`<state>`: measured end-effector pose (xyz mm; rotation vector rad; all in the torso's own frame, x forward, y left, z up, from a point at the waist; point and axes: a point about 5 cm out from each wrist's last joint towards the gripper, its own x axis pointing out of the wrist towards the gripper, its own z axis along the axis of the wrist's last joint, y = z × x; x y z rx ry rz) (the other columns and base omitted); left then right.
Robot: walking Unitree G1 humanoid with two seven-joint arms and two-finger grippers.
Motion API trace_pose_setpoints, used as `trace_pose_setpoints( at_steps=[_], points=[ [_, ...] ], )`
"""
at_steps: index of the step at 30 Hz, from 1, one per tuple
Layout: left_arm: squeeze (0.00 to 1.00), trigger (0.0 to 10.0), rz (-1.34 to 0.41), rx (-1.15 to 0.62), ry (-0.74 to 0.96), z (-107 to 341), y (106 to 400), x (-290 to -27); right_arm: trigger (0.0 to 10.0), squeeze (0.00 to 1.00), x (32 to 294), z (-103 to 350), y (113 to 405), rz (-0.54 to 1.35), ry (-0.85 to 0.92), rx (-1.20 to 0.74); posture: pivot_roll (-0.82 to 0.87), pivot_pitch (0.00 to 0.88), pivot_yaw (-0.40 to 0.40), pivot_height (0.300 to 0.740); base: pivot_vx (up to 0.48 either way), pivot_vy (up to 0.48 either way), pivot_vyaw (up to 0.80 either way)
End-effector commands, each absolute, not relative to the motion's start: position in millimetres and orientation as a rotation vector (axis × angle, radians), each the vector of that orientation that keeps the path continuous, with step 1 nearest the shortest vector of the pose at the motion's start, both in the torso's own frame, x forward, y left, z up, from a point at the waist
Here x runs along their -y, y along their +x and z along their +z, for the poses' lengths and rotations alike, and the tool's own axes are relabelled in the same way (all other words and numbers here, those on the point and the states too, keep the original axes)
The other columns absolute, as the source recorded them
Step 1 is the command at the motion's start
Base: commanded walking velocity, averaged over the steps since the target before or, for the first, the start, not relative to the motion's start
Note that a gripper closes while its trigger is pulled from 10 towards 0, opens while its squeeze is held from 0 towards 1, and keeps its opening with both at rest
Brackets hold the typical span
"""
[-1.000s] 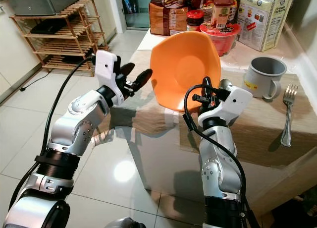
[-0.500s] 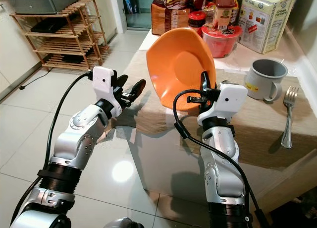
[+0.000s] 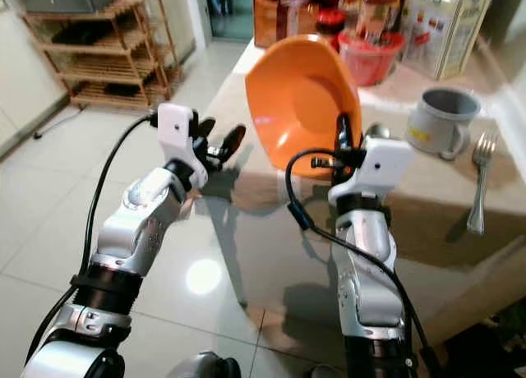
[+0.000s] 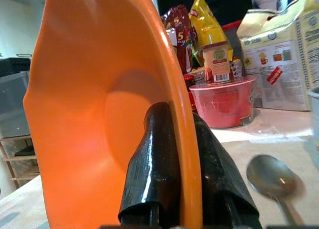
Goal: Setting the table
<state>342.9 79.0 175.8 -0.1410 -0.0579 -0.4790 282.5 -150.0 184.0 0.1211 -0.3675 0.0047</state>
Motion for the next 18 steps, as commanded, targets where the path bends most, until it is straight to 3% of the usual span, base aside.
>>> trace_pose_setpoints(
  at_steps=[1, 5, 16, 18],
  points=[
    [0.0, 10.0, -0.456, 0.053, -0.138, 174.4, 345.1, -83.7, 0.0, 0.0, 147.8, 167.0, 281.9, 0.014, 0.101, 0.282, 0.0, 0.0, 0.089, 0.736, -0.439, 0.0, 0.0],
    [0.0, 10.0, -0.458, 0.052, -0.141, 174.0, 345.4, -82.9, 0.0, 0.0, 148.2, 166.0, 281.8, 0.012, 0.088, 0.279, -0.01, 0.0, 0.09, 0.736, -0.348, 0.0, 0.0],
    [0.0, 10.0, -0.492, 0.073, -0.158, 176.4, 344.1, -78.0, 0.0, 0.0, 147.5, 165.6, 281.2, 0.023, 0.049, 0.282, -0.01, 0.0, 0.086, 0.736, 0.0, 0.0, 0.0],
    [0.0, 10.0, -0.499, 0.076, -0.159, 176.8, 343.9, -77.6, 0.0, 0.0, 147.2, 165.3, 281.1, 0.024, 0.047, 0.281, -0.01, 0.0, 0.085, 0.736, 0.0, 0.0, -0.65]
  ],
)
